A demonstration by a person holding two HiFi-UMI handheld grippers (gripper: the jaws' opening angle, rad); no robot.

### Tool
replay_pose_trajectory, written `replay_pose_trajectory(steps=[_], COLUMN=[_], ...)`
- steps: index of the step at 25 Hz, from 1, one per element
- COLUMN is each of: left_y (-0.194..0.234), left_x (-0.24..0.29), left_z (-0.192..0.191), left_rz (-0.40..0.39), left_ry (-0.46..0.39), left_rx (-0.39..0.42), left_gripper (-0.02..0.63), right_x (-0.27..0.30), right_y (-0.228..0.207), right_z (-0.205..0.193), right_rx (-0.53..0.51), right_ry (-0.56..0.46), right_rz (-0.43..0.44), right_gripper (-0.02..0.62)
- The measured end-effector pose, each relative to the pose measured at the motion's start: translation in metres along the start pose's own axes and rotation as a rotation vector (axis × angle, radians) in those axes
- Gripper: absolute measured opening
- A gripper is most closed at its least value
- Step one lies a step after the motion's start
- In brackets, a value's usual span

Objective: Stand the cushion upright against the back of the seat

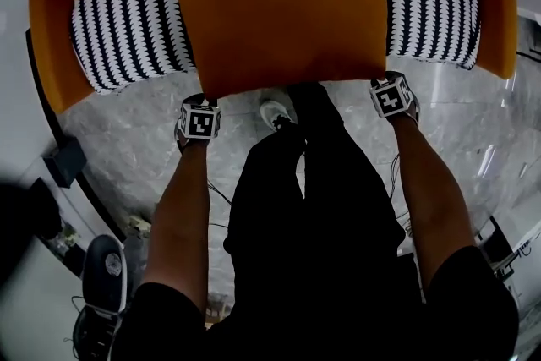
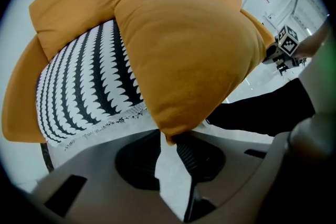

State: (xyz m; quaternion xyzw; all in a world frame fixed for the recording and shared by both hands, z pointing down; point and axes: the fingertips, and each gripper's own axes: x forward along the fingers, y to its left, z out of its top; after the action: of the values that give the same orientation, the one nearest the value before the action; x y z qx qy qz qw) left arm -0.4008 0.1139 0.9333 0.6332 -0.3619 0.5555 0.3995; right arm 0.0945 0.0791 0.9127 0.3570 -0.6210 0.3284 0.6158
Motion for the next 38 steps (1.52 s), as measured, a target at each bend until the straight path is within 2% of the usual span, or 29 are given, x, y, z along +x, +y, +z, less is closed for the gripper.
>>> replay_pose_trajectory(steps=[1, 3, 5, 7, 16, 19, 23, 28, 34, 38], left_y=[-0.002, -0.003, -0.002, -0.001, -0.004, 0.002, 0.010, 0.016, 0.024, 0.034], left_x=[-0.002, -0.007, -0.017, -0.030, -0.102, -0.126, -0.163, -0.201, -0.242, -0.257], left_z=[0.002, 0.007, 0.009, 0.011, 0.035, 0.048, 0.075, 0.114, 0.148, 0.173], left_rz=[0.002, 0.010, 0.009, 0.014, 0.014, 0.019, 0.049, 0.062, 0.091, 0.109], left_ry=[-0.002, -0.012, -0.022, -0.022, 0.001, -0.017, -0.063, -0.138, -0.212, -0.302], left_rx=[0.021, 0.038, 0.003, -0.022, -0.032, -0.047, -0.072, -0.078, -0.132, -0.179], left_gripper=[0.081, 0.057, 0.049, 0.046, 0.040, 0.040, 0.039, 0.038, 0.038, 0.038], right_x=[0.000, -0.004, -0.014, -0.028, -0.094, -0.117, -0.160, -0.187, -0.222, -0.238], right_y=[-0.001, -0.002, -0.003, -0.002, -0.014, -0.023, -0.037, -0.056, -0.081, -0.095], right_z=[0.002, 0.006, 0.010, 0.013, 0.027, 0.045, 0.086, 0.094, 0.124, 0.145], right_rx=[0.009, 0.036, 0.059, 0.074, 0.127, 0.144, 0.129, 0.156, 0.141, 0.173], right_ry=[-0.002, -0.008, -0.012, -0.014, -0.063, -0.127, -0.265, -0.284, -0.365, -0.446], right_rz=[0.001, 0.002, 0.010, 0.024, 0.078, 0.095, 0.115, 0.150, 0.202, 0.209], right_gripper=[0.159, 0.094, 0.069, 0.063, 0.055, 0.054, 0.054, 0.054, 0.054, 0.052])
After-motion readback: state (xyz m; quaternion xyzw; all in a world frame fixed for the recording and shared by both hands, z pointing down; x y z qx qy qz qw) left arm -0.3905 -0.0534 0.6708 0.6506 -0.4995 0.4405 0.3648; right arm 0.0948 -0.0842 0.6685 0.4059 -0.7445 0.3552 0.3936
